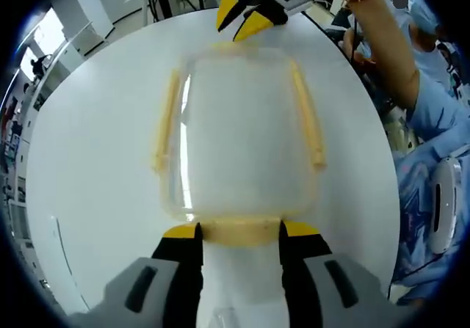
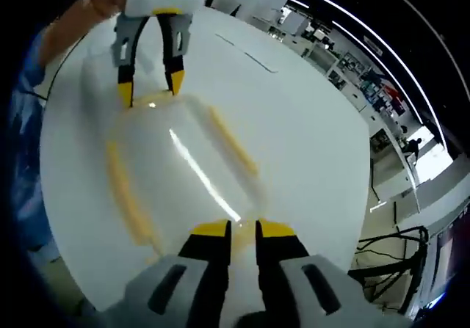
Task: Snap each plastic latch of the storage box into its locked position after aligning the lid with the box until every specified latch is closed and the lid sits flush.
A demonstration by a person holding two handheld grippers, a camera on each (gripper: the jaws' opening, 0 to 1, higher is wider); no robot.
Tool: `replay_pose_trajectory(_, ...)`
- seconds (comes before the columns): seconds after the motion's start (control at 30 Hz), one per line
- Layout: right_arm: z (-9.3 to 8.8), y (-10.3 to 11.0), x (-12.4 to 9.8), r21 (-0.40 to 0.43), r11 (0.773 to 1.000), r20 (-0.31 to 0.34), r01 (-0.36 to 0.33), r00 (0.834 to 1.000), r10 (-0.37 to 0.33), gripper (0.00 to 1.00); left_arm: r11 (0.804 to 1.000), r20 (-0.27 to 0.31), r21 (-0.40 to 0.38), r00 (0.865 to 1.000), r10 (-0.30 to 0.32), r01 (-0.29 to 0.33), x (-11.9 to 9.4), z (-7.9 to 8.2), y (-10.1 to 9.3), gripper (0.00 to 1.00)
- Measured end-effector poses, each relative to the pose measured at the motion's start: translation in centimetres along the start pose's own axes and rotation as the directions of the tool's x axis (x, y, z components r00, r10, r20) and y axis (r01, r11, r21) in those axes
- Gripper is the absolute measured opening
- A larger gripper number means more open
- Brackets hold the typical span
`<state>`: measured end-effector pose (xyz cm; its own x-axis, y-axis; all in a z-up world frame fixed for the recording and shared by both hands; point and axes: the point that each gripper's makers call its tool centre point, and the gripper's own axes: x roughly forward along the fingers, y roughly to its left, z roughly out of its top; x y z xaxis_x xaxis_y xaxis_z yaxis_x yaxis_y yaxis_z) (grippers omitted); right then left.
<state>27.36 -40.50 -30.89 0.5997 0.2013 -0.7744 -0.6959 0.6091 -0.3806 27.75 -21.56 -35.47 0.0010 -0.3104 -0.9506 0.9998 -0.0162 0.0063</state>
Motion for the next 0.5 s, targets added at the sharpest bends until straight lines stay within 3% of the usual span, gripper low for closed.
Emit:
replay_pose_trajectory(0.23, -3.0, -0.1, -0.8, -0.065, 0.996, -0.113, -0.068, 0.992, 0.061, 0.27, 1.0, -0.005, 0.012, 1.0, -0.005, 0.005, 0.0, 0.0, 0.0, 0.4)
replay_pose_trajectory(0.5, -4.8, 1.0, -0.2, -0.016, 0.991, -0.206, -0.131, 0.971, 0.125, 0.31, 1.0, -0.006, 0.021, 1.0, -0.007, 0.007, -0.1, 0.0, -0.1, 0.4)
